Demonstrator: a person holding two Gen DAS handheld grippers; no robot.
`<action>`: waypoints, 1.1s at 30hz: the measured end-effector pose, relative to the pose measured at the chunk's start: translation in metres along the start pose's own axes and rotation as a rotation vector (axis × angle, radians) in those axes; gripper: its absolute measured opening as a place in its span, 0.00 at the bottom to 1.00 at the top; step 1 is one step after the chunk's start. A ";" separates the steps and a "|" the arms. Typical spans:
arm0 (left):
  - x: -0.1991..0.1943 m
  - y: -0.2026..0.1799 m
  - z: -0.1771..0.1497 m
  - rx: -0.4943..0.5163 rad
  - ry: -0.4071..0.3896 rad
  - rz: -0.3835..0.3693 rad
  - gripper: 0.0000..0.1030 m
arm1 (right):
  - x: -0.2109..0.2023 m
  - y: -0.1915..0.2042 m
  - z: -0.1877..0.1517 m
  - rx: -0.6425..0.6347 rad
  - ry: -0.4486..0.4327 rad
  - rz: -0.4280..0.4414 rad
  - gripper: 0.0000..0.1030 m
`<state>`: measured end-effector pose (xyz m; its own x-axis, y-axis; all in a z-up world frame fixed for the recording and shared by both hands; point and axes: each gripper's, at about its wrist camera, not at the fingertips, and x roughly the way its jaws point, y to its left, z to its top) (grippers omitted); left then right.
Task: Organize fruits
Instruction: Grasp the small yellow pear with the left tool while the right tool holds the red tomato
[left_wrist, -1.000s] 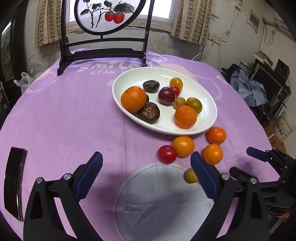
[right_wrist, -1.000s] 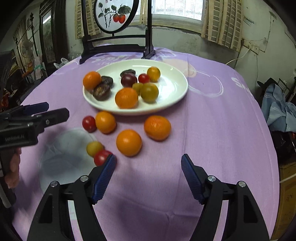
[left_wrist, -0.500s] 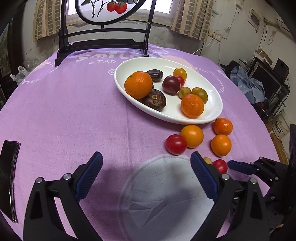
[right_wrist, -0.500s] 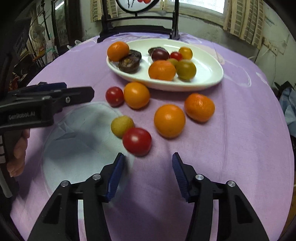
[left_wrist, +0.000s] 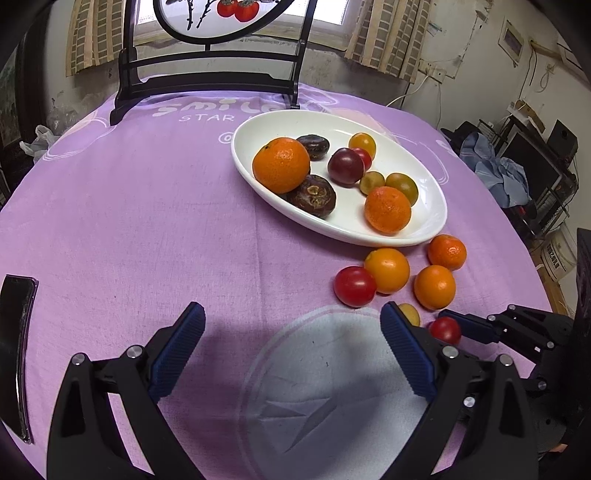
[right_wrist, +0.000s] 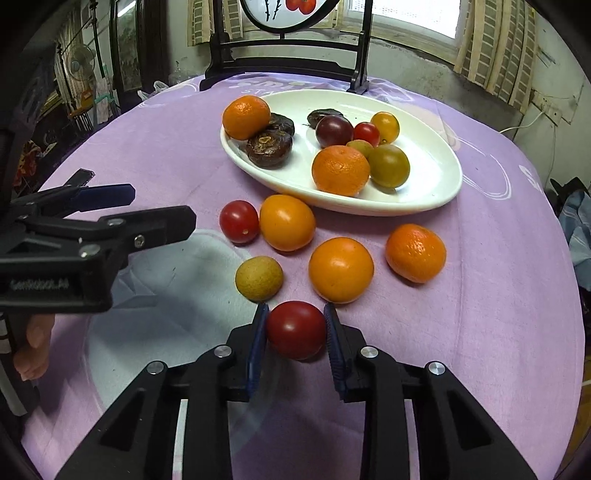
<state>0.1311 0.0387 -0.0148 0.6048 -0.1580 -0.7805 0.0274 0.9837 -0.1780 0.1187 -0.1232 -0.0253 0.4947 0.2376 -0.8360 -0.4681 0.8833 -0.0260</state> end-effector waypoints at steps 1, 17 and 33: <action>0.000 -0.001 0.000 0.002 -0.001 -0.003 0.91 | -0.003 -0.002 -0.002 0.008 -0.003 0.002 0.30; -0.003 -0.054 -0.020 0.147 0.056 -0.082 0.91 | -0.031 -0.036 -0.034 0.078 -0.056 0.024 0.30; 0.031 -0.102 -0.023 0.252 0.129 0.018 0.25 | -0.045 -0.061 -0.057 0.122 -0.080 0.043 0.30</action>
<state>0.1289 -0.0688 -0.0346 0.5015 -0.1345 -0.8547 0.2243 0.9743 -0.0217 0.0830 -0.2106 -0.0176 0.5355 0.3031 -0.7883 -0.3998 0.9131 0.0795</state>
